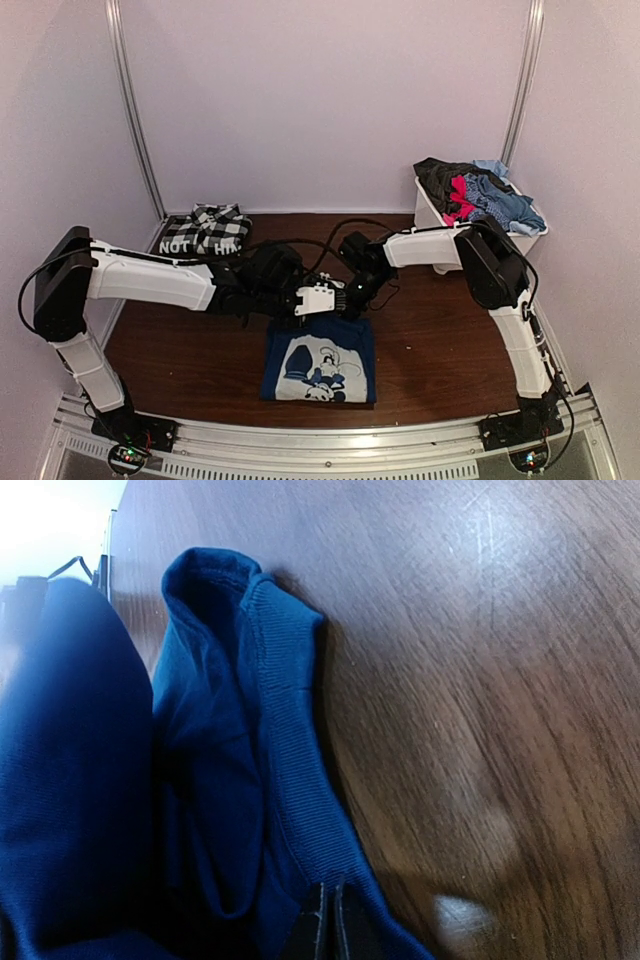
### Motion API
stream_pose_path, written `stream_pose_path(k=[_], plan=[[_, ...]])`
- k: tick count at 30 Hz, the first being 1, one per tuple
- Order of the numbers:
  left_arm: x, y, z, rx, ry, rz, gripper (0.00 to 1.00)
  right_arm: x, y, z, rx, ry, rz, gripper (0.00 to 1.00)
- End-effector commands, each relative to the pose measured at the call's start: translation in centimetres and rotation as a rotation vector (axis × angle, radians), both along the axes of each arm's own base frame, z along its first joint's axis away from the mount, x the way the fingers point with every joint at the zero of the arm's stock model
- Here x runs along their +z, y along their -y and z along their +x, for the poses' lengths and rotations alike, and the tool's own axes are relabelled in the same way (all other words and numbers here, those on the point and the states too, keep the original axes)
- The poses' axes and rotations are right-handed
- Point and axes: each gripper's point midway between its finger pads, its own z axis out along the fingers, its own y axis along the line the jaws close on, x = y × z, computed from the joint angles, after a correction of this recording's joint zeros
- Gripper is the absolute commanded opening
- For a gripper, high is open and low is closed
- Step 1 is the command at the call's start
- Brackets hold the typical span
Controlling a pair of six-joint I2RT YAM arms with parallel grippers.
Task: Fold and stack the mixed laundry pile
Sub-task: Adjust the square-folded T-shirt at the center of the board.
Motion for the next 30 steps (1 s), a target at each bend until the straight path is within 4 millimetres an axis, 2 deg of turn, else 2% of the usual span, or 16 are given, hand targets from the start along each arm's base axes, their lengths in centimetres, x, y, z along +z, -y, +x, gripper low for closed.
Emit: stream_pose_path(k=[1, 4, 6, 11, 13, 15, 17, 18, 20, 23, 26, 30], plan=[[1.7, 0.6, 2.9, 0.059, 0.131, -0.067, 0.0, -0.9, 0.7, 0.2, -0.005, 0.028, -0.065, 0.07], [1.0, 0.3, 3.0, 0.07, 0.144, -0.066, 0.0, 0.9, 1.2, 2.0, -0.05, 0.076, -0.066, 0.17], [0.6, 0.1, 2.9, 0.074, 0.153, -0.067, 0.0, 2.6, 2.1, 4.0, -0.109, 0.125, -0.071, 0.24], [0.9, -0.5, 2.9, 0.111, 0.123, -0.061, 0.21, 6.9, 4.9, 7.7, -0.222, 0.227, -0.06, 0.33], [2.1, -1.3, 3.4, 0.185, 0.122, -0.095, 0.27, 7.9, 6.4, 8.6, -0.269, 0.252, -0.061, 0.35], [4.1, -2.3, 4.1, 0.286, 0.08, -0.182, 0.39, 8.8, 8.0, 9.3, -0.313, 0.263, -0.042, 0.37], [5.6, -3.3, 4.4, 0.365, -0.015, -0.282, 0.46, 9.4, 9.4, 8.8, -0.355, 0.244, -0.005, 0.38], [5.8, -4.0, 4.3, 0.401, -0.08, -0.321, 0.5, 10.9, 9.6, 8.6, -0.369, 0.264, 0.048, 0.38], [5.8, -6.1, 4.9, 0.514, -0.239, -0.428, 0.54, 12.0, 9.6, 7.0, -0.362, 0.268, 0.12, 0.4], [4.7, -7.8, 4.5, 0.579, -0.505, -0.568, 0.54, 12.7, 9.5, 4.6, -0.354, 0.233, 0.222, 0.4], [3.2, -9.3, 4.9, 0.649, -0.658, -0.647, 0.51, 11.7, 9.0, 2.7, -0.344, 0.177, 0.251, 0.4], [1.0, -10.4, 5.6, 0.732, -0.851, -0.735, 0.44, 8.7, 7.9, 0.5, -0.324, 0.119, 0.186, 0.39]])
